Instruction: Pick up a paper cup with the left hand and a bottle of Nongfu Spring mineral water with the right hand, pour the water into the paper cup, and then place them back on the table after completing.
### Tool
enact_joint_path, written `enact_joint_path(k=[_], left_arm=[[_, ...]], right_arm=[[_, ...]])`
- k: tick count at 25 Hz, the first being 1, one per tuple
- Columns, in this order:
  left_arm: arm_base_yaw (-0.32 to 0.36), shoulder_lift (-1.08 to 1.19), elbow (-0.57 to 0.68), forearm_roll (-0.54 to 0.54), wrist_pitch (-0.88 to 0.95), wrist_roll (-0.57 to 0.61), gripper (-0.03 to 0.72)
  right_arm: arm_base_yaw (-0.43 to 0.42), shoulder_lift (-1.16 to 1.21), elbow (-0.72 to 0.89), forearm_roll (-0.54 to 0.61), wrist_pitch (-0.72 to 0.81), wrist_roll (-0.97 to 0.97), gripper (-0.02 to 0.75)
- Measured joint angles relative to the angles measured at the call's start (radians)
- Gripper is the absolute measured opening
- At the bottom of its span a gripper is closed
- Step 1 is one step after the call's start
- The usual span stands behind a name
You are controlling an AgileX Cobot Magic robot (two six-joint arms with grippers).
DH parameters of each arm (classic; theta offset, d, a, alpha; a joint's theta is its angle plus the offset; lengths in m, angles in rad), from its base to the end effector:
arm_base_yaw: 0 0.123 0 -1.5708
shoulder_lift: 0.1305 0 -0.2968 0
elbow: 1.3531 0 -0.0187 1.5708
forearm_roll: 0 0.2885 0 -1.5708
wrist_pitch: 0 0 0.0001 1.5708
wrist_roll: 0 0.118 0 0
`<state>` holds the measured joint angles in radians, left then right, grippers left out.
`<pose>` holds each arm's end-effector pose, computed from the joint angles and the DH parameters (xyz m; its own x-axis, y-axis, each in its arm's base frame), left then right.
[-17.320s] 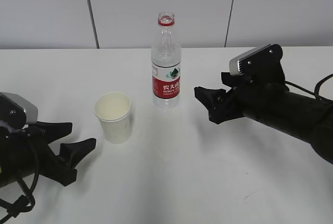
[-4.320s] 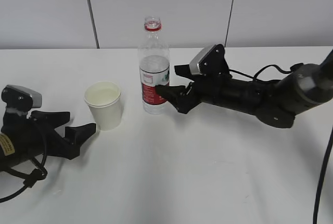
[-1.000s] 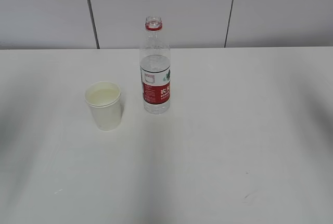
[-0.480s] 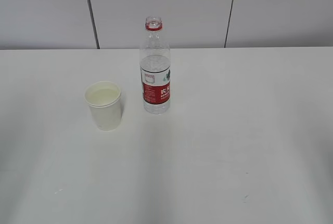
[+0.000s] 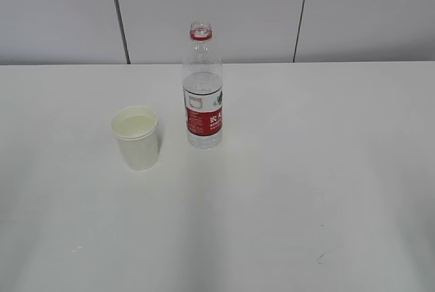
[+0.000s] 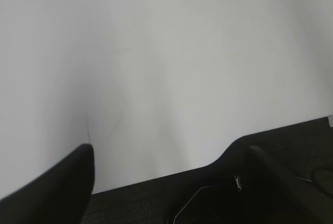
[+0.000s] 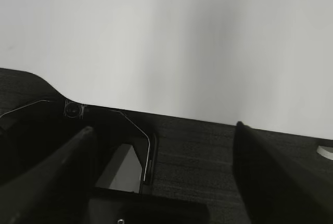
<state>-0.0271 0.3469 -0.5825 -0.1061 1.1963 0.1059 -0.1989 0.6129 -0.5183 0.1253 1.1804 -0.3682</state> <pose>0.0792 -0.0138 0.2787 -0.7573 0.0871 -0.6472 0.1414 0.9894 -0.0322 0.1146 -0.0092 0.2318 -0.9104 -0.1355 -0.3908 -0.1401 0.9900 -0.0168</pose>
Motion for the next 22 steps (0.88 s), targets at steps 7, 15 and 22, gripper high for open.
enact_joint_path(k=[7, 15, 22], left_arm=[[0.000, -0.119, 0.046, 0.000, -0.079, 0.000, 0.525], [0.000, -0.202, 0.052, 0.000, -0.093, 0.000, 0.521], [0.000, -0.326, 0.052, 0.000, -0.093, 0.000, 0.514]], right_arm=[[0.000, -0.165, 0.011, 0.006, -0.017, -0.004, 0.593], [0.000, -0.409, 0.011, 0.006, -0.016, -0.004, 0.592], [0.005, -0.552, 0.011, 0.006, -0.012, -0.004, 0.587]])
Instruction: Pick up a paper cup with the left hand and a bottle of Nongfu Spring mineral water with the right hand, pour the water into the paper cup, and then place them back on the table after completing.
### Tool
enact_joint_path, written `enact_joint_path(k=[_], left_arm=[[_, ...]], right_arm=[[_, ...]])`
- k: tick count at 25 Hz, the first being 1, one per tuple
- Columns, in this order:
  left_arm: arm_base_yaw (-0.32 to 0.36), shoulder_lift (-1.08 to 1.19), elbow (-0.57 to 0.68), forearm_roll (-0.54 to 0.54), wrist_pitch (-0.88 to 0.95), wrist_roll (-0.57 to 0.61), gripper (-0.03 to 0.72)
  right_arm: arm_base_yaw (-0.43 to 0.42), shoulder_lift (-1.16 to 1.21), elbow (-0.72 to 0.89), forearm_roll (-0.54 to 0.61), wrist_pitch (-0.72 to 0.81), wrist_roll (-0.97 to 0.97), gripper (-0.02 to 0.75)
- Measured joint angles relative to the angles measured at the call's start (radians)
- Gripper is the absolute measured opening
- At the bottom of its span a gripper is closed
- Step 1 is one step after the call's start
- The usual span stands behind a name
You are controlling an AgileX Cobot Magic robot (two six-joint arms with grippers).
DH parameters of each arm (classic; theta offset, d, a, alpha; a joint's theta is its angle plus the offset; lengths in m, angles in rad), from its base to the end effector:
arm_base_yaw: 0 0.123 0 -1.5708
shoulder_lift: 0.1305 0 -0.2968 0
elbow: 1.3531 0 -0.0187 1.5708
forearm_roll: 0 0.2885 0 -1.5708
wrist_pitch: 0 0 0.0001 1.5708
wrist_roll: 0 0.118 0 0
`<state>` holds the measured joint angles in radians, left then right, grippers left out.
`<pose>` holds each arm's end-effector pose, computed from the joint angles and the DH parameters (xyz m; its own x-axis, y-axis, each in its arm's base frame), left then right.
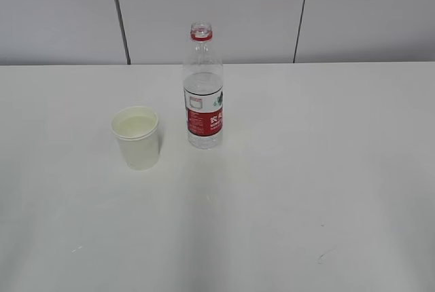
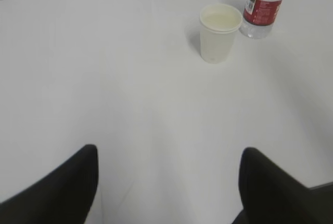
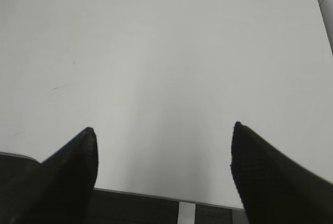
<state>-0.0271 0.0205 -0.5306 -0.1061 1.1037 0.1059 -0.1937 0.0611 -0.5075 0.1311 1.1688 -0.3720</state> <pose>0.0371 -0.0122 0.2885 -0.4757 0.0706 -0.8768 0.1375 0.9905 0.0051 0.0439 0.0059 0.2731 -0.5805 -0.2048 -0.7881 -0.0917 0.9781 -0.1867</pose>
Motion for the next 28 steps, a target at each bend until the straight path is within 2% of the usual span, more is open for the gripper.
enact_joint_path(k=[9, 22, 28], left_arm=[[0.000, -0.023, 0.000, 0.000, 0.003, 0.000, 0.504], [0.000, -0.023, 0.000, -0.003, 0.004, 0.000, 0.501], [0.000, -0.023, 0.000, -0.003, 0.004, 0.000, 0.501]], right_arm=[[0.165, -0.038, 0.000, -0.008, 0.002, 0.000, 0.587], [0.171, -0.078, 0.002, -0.041, 0.002, 0.033, 0.587], [0.171, -0.078, 0.002, -0.076, -0.004, 0.170, 0.587]])
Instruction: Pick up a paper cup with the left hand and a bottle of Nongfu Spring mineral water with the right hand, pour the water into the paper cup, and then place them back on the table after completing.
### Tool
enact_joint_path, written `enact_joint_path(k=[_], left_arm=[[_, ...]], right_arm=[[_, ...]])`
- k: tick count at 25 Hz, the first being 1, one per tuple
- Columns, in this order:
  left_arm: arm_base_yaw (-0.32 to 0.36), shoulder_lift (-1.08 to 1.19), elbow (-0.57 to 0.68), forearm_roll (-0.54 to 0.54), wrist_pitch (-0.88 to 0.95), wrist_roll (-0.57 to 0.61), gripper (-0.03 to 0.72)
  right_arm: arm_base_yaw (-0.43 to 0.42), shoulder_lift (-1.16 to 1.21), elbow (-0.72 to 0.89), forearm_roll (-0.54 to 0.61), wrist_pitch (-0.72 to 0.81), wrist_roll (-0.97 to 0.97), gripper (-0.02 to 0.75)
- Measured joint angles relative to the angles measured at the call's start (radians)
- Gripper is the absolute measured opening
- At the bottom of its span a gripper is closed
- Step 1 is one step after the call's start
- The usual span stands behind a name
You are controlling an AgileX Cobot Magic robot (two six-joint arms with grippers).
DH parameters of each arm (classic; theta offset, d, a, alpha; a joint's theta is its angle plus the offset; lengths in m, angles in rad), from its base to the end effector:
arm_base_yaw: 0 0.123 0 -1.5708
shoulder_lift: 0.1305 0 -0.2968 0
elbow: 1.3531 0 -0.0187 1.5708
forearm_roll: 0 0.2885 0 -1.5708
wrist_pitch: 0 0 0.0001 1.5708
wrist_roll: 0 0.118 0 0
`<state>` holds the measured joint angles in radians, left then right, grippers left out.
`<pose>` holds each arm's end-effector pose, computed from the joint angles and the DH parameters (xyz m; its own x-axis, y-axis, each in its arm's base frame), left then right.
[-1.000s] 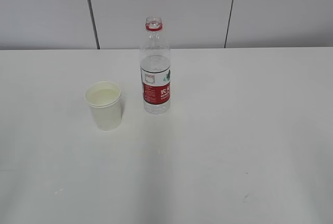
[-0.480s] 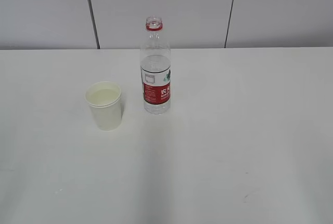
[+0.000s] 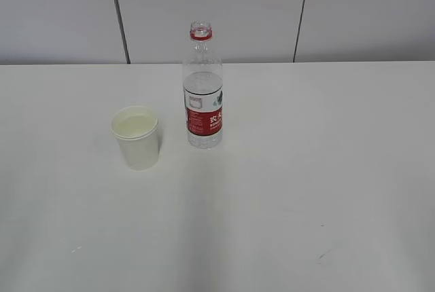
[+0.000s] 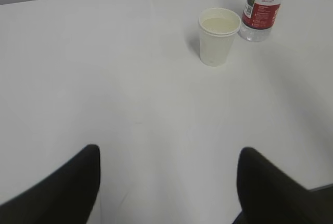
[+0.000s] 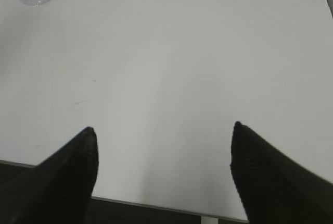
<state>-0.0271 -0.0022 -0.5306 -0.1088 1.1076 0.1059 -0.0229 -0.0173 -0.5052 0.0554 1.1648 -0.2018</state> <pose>0.0331 -0.0124 0.2890 -0.4590 0.0693 -0.8857 0.1393 0.9902 0.0053 0.0312 0.0053 0.2749 -0.5143 -0.1670 -0.8412 -0.1142 0.9855 -0.1258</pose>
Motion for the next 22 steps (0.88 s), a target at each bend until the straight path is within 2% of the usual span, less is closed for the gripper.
enact_joint_path(k=[22], left_arm=[[0.000, 0.000, 0.000, -0.024, 0.000, -0.030, 0.501]], right_arm=[[0.000, 0.000, 0.000, -0.003, -0.004, 0.028, 0.587]])
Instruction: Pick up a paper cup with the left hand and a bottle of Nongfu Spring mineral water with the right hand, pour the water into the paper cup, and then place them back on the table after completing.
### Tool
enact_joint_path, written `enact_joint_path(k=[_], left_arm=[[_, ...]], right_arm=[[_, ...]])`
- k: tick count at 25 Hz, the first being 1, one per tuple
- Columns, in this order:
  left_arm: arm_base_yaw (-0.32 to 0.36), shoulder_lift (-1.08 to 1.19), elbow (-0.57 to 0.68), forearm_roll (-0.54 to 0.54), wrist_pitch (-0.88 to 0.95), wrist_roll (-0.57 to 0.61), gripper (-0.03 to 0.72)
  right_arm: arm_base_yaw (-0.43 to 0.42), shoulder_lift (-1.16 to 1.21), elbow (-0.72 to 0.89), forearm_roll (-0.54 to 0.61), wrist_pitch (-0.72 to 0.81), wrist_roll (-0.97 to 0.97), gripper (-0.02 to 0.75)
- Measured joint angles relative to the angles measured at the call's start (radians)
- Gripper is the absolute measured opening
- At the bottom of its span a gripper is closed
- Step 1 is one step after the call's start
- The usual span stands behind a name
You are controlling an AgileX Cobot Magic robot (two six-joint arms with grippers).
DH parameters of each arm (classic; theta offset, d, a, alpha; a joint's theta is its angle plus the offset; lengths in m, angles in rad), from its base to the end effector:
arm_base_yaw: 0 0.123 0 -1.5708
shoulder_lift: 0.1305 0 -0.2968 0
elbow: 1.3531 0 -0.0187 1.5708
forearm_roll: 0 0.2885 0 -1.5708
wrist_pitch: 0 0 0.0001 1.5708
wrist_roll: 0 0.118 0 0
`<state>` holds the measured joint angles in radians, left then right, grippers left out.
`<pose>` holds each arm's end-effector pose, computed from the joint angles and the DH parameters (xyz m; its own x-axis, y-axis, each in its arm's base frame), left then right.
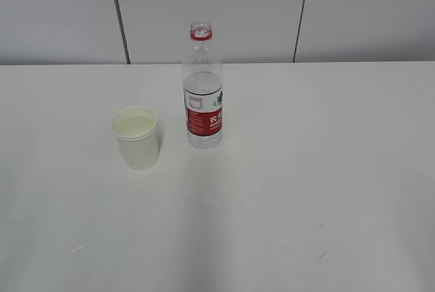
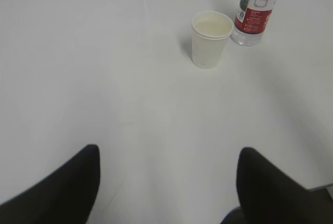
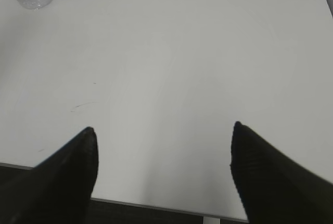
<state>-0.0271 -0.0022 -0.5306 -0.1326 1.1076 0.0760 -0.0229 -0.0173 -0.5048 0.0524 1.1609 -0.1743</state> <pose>0.0329 -0.0149 0.2892 -0.4630 0.0289 -0.8859 0.1392 0.9894 -0.0405 0.0315 0.0050 0.2752 -0.5146 -0.1409 -0.8458 -0.0978 0.9896 -0.1053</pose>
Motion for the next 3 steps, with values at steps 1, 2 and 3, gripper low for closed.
enact_joint_path(k=[1, 2, 3], left_arm=[[0.000, 0.000, 0.000, -0.001, 0.000, -0.001, 0.501], [0.000, 0.000, 0.000, -0.001, 0.000, -0.001, 0.501], [0.000, 0.000, 0.000, -0.001, 0.000, -0.001, 0.501]], right_arm=[[0.000, 0.000, 0.000, 0.000, 0.000, 0.000, 0.587], [0.000, 0.000, 0.000, 0.000, 0.000, 0.000, 0.587], [0.000, 0.000, 0.000, 0.000, 0.000, 0.000, 0.587]])
